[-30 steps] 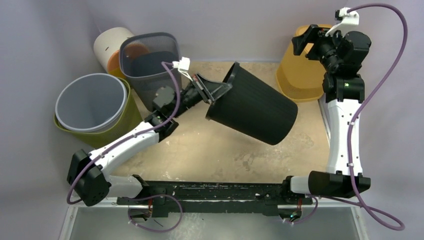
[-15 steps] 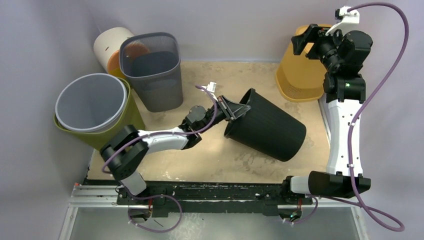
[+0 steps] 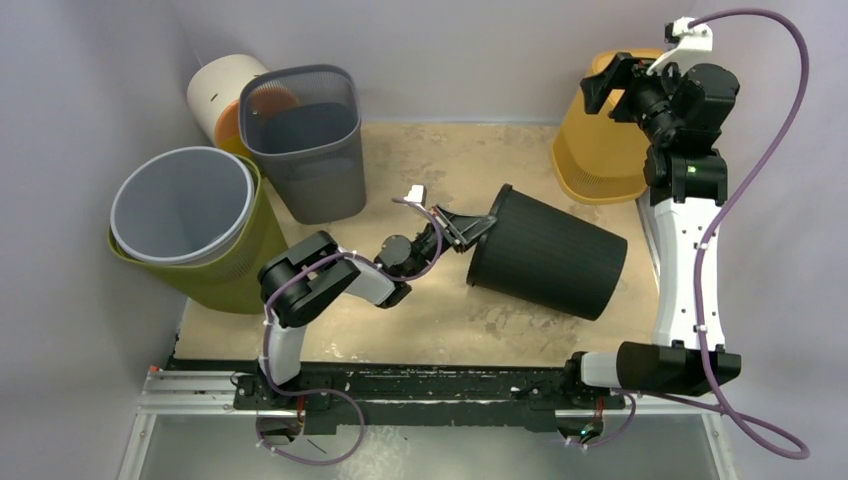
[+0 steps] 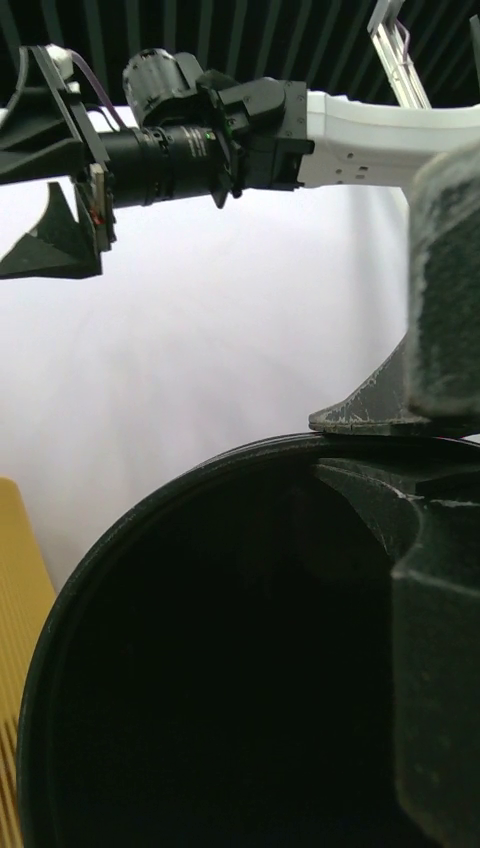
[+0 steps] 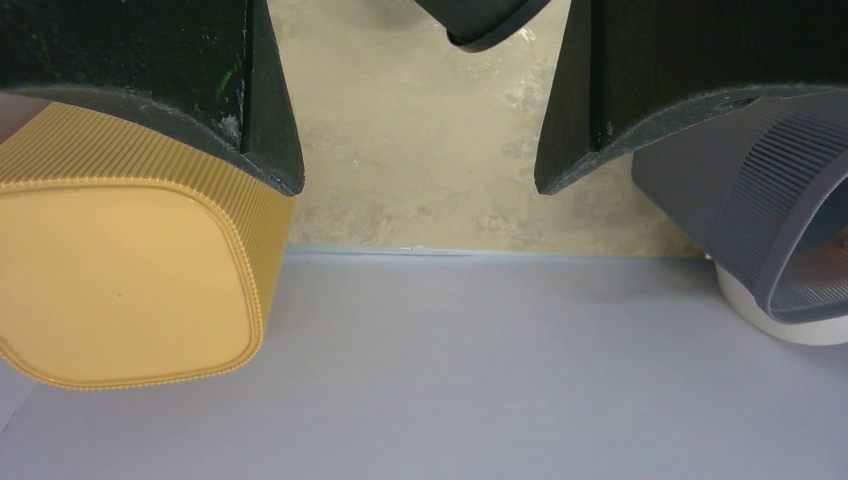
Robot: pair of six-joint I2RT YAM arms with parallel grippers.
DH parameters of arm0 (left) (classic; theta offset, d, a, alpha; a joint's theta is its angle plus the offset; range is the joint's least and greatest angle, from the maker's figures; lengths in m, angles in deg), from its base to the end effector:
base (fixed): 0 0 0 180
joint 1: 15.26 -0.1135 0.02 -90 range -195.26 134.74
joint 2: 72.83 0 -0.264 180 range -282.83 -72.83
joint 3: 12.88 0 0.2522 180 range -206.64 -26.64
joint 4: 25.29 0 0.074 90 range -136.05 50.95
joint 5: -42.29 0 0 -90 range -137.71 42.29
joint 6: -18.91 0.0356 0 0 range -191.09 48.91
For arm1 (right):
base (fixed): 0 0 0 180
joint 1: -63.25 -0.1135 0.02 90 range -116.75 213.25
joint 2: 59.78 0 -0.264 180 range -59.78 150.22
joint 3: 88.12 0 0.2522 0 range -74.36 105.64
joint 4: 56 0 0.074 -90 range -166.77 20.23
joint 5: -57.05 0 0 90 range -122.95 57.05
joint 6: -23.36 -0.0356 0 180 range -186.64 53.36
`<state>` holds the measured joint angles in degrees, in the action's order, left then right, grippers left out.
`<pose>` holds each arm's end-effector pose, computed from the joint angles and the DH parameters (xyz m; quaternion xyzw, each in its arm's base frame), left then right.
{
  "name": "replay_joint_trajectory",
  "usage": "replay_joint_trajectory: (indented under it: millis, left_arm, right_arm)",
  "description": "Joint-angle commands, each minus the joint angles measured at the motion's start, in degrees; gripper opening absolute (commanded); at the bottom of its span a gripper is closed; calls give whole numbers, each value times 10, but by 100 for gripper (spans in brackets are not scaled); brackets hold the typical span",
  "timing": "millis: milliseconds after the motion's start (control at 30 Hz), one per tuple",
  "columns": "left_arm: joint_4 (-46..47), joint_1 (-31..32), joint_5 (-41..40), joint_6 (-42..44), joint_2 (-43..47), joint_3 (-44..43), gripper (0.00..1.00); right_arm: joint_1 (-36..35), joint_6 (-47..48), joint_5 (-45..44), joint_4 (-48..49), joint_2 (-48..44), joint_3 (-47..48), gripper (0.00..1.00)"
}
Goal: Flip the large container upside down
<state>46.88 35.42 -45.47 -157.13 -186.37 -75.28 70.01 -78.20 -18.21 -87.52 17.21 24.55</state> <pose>0.2435 -0.2995 0.1985 -0.1566 0.5442 -0.7701 0.2936 0.2727 -0.0232 0.5257 0.0148 0.6817 0.1177 0.7220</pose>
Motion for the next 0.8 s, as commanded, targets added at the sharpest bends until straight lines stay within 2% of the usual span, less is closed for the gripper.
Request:
replay_joint_trajectory:
  millis: [0,233,767]
  left_arm:
    - [124,-41,8,-37,15,42,0]
    - [127,-85,41,-36,1,103,0]
    - [99,-122,69,12,-30,136,0]
  right_arm:
    - [0,6,8,25,-5,-1,87]
    - [0,0,11,33,-5,-21,87]
    - [0,1,19,37,-9,-37,88]
